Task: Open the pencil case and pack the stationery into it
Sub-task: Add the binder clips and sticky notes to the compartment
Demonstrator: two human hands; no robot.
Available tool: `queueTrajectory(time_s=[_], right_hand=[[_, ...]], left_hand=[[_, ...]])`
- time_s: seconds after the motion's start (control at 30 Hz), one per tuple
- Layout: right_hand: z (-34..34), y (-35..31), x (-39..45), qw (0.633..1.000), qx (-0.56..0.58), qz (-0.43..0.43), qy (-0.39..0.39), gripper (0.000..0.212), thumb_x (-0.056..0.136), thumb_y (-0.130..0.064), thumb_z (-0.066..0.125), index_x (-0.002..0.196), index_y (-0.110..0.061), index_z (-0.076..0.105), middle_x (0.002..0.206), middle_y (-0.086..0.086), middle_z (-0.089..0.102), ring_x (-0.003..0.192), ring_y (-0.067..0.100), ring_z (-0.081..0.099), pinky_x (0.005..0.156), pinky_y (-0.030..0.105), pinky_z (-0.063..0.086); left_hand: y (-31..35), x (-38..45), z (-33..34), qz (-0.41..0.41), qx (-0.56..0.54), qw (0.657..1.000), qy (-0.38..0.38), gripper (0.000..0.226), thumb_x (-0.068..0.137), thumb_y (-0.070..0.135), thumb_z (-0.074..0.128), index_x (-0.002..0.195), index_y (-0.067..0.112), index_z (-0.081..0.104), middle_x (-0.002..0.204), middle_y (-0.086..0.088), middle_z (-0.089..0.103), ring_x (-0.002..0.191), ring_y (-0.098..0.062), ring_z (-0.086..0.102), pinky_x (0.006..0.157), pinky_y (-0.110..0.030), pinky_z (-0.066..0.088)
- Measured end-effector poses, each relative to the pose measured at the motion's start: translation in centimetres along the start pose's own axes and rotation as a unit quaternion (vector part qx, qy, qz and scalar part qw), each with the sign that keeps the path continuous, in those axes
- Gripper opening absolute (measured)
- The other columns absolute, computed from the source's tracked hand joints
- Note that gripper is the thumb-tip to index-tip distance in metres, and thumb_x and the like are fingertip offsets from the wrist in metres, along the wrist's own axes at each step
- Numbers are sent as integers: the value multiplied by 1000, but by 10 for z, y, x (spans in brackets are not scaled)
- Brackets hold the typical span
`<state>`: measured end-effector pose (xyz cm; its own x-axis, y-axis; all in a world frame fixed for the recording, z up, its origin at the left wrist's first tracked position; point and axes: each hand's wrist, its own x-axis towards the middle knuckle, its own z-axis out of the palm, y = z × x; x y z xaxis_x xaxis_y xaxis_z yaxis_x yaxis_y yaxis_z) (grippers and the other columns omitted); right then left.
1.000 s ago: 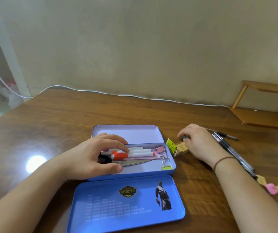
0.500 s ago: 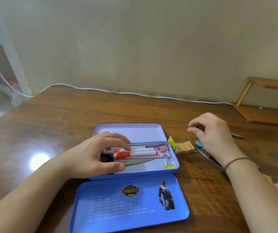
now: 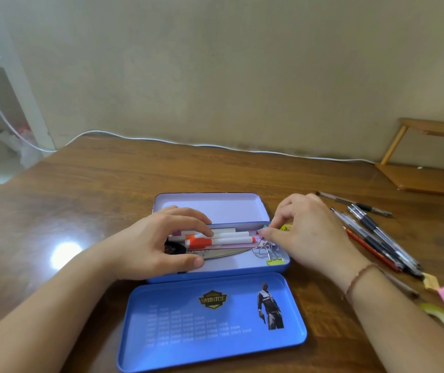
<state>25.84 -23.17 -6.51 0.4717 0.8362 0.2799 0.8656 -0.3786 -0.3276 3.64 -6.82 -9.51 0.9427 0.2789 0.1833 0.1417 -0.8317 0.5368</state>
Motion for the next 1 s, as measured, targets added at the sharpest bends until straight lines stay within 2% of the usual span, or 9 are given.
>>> queueTrajectory(time_s=[0.2,0.37,0.63,0.8,0.9,0.93,1.0], right_hand=[[5,5,1,997,11,-75,-11,9,82,-38,73,82,-31,77,93,-19,54,100,11,41,87,35,42],[14,4,1,994,34,-101,5,6,82,-37,73,81,-34,78,91,-17,57,99,12,42,86,37,41],[12,4,-1,991,23,-119,-63,10,80,-44,72,86,-36,74,98,-21,55,105,8,39,89,35,36],[11,9,1,993,3,-117,-31,5,81,-41,72,80,-37,68,97,-20,56,104,8,40,89,35,40],[9,10,4,993,11,-119,-19,3,82,-37,72,83,-34,71,96,-19,57,103,7,42,87,31,39],[4,13,7,993,30,-115,-4,2,82,-33,73,82,-33,71,95,-17,59,102,9,45,85,28,37],[-11,28,14,990,86,-86,63,15,81,-18,74,80,-33,70,92,-12,64,98,17,54,84,29,39]], left_hand=[[0,0,0,3,1,1000,2,43,79,61,65,119,45,62,135,25,50,133,-1,42,107,-32,39],[-1,0,1,1,0,1000,3,44,78,61,65,119,46,62,134,26,50,132,-1,42,107,-30,38],[0,1,1,4,2,1000,6,43,78,60,65,118,45,62,133,24,51,131,-1,44,107,-30,38],[-1,1,1,2,3,1000,5,43,78,61,65,118,45,62,134,25,51,131,-1,43,107,-29,38],[0,0,0,-1,2,1000,4,43,78,61,64,118,47,62,133,28,49,131,2,42,105,-21,35],[1,0,0,-2,3,1000,1,42,78,62,64,117,48,62,133,29,48,131,3,42,104,-17,34],[2,0,-1,-5,5,1000,-8,40,77,63,62,115,51,64,134,31,46,130,4,41,102,-14,33]])
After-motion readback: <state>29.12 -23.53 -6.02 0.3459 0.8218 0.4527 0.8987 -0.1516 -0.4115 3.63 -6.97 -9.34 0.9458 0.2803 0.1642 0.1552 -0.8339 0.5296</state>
